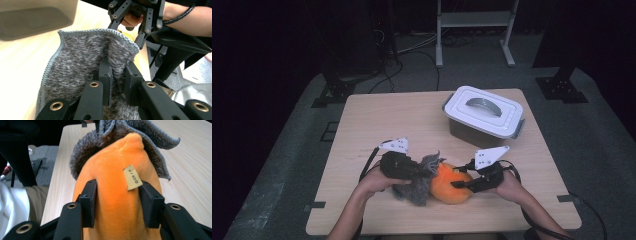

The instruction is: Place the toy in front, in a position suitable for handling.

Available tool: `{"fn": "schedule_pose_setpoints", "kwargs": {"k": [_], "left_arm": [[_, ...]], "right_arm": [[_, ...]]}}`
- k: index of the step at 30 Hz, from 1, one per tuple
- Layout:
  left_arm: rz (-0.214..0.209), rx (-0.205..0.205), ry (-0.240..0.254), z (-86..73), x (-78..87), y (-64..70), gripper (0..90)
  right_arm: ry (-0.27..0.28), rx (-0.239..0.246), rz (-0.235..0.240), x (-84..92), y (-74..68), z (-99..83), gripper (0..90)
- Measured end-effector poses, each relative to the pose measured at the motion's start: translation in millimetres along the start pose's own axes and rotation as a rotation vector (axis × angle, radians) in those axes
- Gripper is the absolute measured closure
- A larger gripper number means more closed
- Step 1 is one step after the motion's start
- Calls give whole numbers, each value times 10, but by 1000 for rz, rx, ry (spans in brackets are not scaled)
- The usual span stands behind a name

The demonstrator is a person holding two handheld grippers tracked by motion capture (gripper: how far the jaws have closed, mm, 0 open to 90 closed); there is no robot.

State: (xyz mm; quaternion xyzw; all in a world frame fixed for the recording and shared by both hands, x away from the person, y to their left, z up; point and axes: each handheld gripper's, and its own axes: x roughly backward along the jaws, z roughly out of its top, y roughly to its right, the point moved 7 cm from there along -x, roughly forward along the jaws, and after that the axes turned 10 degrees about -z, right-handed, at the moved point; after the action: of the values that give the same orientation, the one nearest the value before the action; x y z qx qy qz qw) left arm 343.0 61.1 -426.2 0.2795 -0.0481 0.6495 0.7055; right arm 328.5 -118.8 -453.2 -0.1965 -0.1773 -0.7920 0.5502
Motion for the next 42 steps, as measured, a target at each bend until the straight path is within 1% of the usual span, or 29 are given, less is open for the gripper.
{"fn": "schedule_pose_setpoints", "kwargs": {"k": [3, 6, 7, 8, 10, 11, 13, 15, 16, 17, 18, 19, 20, 21, 23, 25, 26, 28, 30, 31, 32, 33, 34, 36, 37, 40, 42], "left_arm": [[-15, -18, -21, 63, -117, 27, 782], [-26, -29, -44, 106, -209, 52, 782], [-28, -31, -50, 113, -240, 58, 782], [-31, -31, -53, 119, -266, 69, 782], [-40, -37, -58, 126, -299, 93, 782], [-48, -41, -57, 131, -313, 108, 782], [-59, -42, -56, 142, -343, 142, 783], [-69, -54, -66, 155, -374, 173, 783], [-69, -59, -71, 159, -390, 188, 783], [-65, -66, -81, 160, -395, 195, 783], [-59, -69, -84, 158, -387, 193, 783], [-57, -63, -78, 157, -371, 188, 783], [-60, -61, -72, 155, -348, 182, 783], [-58, -62, -62, 160, -327, 172, 783], [-53, -61, -42, 193, -288, 170, 783], [-54, -74, -29, 250, -262, 181, 783], [-56, -77, -23, 284, -264, 194, 783], [-63, -100, -29, 352, -295, 208, 783], [-77, -110, -31, 415, -380, 237, 783], [-82, -119, -42, 433, -429, 244, 783], [-89, -118, -49, 440, -487, 247, 782], [-92, -116, -65, 429, -537, 237, 782], [-101, -111, -65, 418, -565, 221, 783], [-105, -92, -47, 392, -571, 174, 784], [-102, -86, -48, 371, -560, 156, 784], [-80, -71, -69, 284, -504, 108, 783], [-55, -55, -77, 221, -450, 62, 783]], "right_arm": [[-2, 4, -3, 74, -11, -60, 531], [-3, 3, -13, 106, -7, -100, 524], [-6, 0, -17, 117, 0, -110, 503], [-14, -6, -26, 127, 6, -109, 455], [-49, -40, -49, 147, 0, -72, 322], [-74, -45, -67, 154, -12, -46, 284], [-96, -42, -86, 161, -61, 4, 246], [-91, -50, -90, 144, -106, 60, 224], [-92, -49, -90, 134, -117, 72, 226], [-96, -38, -89, 118, -126, 75, 251], [-101, -29, -90, 105, -126, 60, 294], [-94, -26, -90, 96, -115, 39, 336], [-82, -30, -81, 96, -105, 13, 390], [-67, -28, -72, 99, -96, -15, 425], [-40, -32, -56, 107, -79, -63, 479], [-21, -26, -44, 113, -63, -106, 506], [-8, -28, -36, 116, -60, -120, 513], [0, -23, -27, 116, -60, -132, 521], [-1, -4, -27, 112, -71, -126, 526], [-2, 7, -25, 110, -77, -123, 529], [-5, 12, -22, 114, -89, -126, 534], [-5, 15, -20, 119, -95, -131, 537], [-2, 18, -19, 126, -95, -140, 544], [-2, 19, -20, 154, -83, -180, 555], [2, 11, -21, 173, -76, -200, 558], [10, 1, -20, 235, -51, -265, 560], [14, -7, -18, 260, -33, -292, 560]]}}
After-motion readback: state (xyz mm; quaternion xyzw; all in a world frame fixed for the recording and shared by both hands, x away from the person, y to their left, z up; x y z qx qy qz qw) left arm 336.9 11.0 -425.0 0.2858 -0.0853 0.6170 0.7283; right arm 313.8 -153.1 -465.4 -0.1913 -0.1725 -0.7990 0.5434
